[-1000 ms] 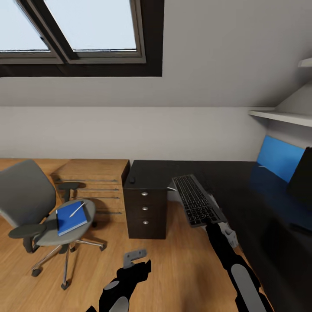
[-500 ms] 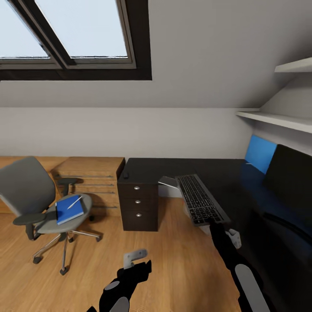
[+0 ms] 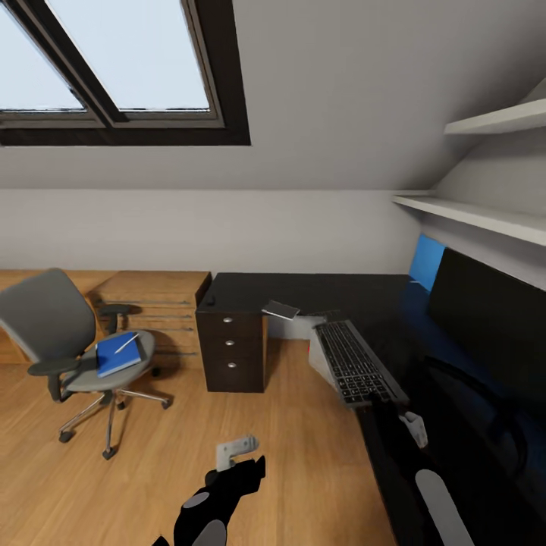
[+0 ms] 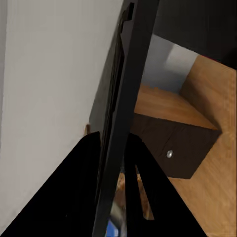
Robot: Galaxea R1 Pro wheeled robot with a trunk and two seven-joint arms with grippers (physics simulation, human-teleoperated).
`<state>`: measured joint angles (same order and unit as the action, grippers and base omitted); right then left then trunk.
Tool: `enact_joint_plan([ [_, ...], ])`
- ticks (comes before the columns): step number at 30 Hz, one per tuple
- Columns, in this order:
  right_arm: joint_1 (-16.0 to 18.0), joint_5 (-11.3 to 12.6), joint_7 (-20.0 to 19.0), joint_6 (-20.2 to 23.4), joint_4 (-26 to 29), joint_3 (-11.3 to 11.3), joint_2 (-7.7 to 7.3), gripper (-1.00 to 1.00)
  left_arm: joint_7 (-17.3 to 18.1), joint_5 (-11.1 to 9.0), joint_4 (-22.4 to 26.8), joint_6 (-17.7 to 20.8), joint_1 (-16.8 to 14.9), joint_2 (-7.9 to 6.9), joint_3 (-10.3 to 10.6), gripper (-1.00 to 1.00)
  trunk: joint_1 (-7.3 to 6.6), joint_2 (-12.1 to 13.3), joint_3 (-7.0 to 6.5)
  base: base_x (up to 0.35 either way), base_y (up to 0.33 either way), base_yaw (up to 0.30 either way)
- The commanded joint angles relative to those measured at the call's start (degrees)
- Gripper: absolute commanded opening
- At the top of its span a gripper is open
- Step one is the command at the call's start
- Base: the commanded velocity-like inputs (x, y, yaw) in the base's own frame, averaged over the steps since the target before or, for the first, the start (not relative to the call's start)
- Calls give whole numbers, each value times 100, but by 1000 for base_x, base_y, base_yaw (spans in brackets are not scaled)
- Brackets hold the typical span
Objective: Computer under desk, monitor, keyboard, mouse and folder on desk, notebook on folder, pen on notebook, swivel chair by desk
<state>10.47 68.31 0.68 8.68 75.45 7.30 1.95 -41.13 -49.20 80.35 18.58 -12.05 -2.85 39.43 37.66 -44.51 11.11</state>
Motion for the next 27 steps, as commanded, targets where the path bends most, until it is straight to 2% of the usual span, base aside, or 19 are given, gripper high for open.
enact_joint_plan([
  [1,4,43,4,43,-210,63,-21,-100,-44,-28,10,14,-8,-5,12,100,-24,35,-9,-281,-248,0],
  [6,44,50,-4,54,-717,103,-246,-100,-36,-37,11,14,-8,-5,12,100,-46,75,-27,-281,-248,0],
  [9,52,51,-24,54,-816,110,-299,-100,-35,-36,10,14,-8,-5,10,100,-46,75,-27,-280,-248,0],
  [15,54,57,-38,47,-865,125,-317,-100,-27,-21,11,14,-8,-12,-12,100,-46,75,-27,-174,-153,0],
  [21,62,201,-29,2,-913,183,-318,-100,-26,-20,15,-4,-8,-13,-14,100,-46,75,-27,-22,-19,0],
  [27,185,242,-24,-349,-1226,192,-311,-100,-21,-28,16,-12,-8,-13,-6,100,-46,75,-27,7,-80,0],
])
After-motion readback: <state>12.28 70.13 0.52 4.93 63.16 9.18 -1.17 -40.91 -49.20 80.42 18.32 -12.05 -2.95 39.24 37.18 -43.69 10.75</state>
